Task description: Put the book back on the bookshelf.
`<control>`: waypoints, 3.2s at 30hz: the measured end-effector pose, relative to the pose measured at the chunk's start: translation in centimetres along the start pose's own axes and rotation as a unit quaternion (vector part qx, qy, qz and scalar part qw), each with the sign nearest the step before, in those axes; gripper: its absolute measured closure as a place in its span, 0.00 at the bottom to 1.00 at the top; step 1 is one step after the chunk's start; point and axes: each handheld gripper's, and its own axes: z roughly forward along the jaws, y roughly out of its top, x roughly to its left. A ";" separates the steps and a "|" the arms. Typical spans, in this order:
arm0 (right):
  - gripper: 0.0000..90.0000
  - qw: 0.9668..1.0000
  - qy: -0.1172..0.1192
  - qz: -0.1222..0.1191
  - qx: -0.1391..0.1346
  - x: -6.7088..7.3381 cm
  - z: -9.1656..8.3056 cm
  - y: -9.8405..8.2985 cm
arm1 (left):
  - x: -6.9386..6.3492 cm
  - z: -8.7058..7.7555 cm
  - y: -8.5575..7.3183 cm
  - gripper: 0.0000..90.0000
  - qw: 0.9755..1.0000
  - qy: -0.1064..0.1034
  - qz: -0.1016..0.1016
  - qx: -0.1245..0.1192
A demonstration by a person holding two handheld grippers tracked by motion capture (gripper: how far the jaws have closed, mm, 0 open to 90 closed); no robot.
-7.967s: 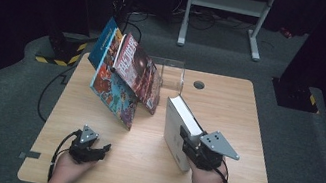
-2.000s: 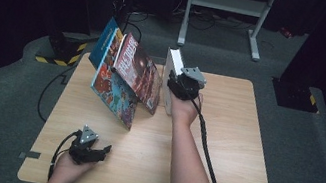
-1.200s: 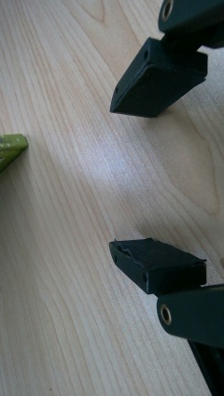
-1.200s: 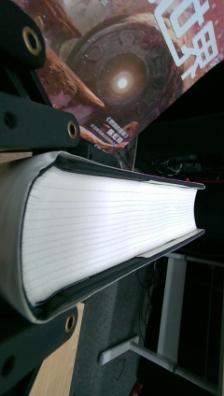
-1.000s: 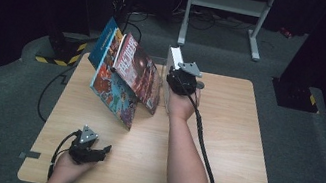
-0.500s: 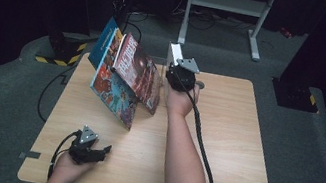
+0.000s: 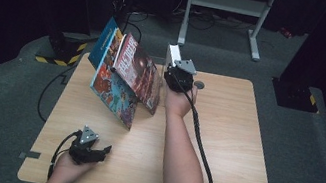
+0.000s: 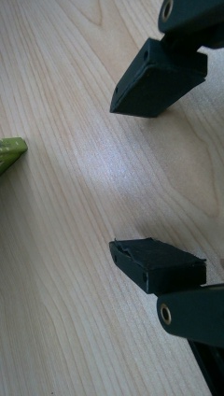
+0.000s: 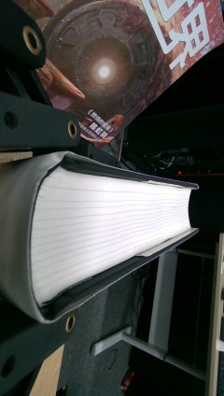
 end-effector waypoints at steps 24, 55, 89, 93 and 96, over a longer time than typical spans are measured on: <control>0.56 1.000 0.020 0.018 0.008 -1.0 -0.3 -0.2 | -0.1 0.0 0.0 0.32 1.000 0.000 -0.005 0.000; 0.36 0.999 0.045 0.019 0.024 -1.5 -0.2 0.2 | -0.1 0.0 0.0 0.32 1.000 0.002 -0.002 -0.001; 0.15 0.998 0.057 0.020 0.022 -2.6 -1.9 -0.3 | -0.2 0.1 0.0 0.31 1.000 0.001 -0.004 0.000; 0.14 0.998 0.057 0.017 0.021 -2.8 -2.6 -0.4 | -0.2 0.1 0.0 0.31 1.000 0.002 -0.005 0.001; 0.14 0.998 0.061 0.017 0.019 -3.1 -3.1 -0.5 | -0.2 0.1 0.0 0.31 1.000 0.001 -0.005 0.002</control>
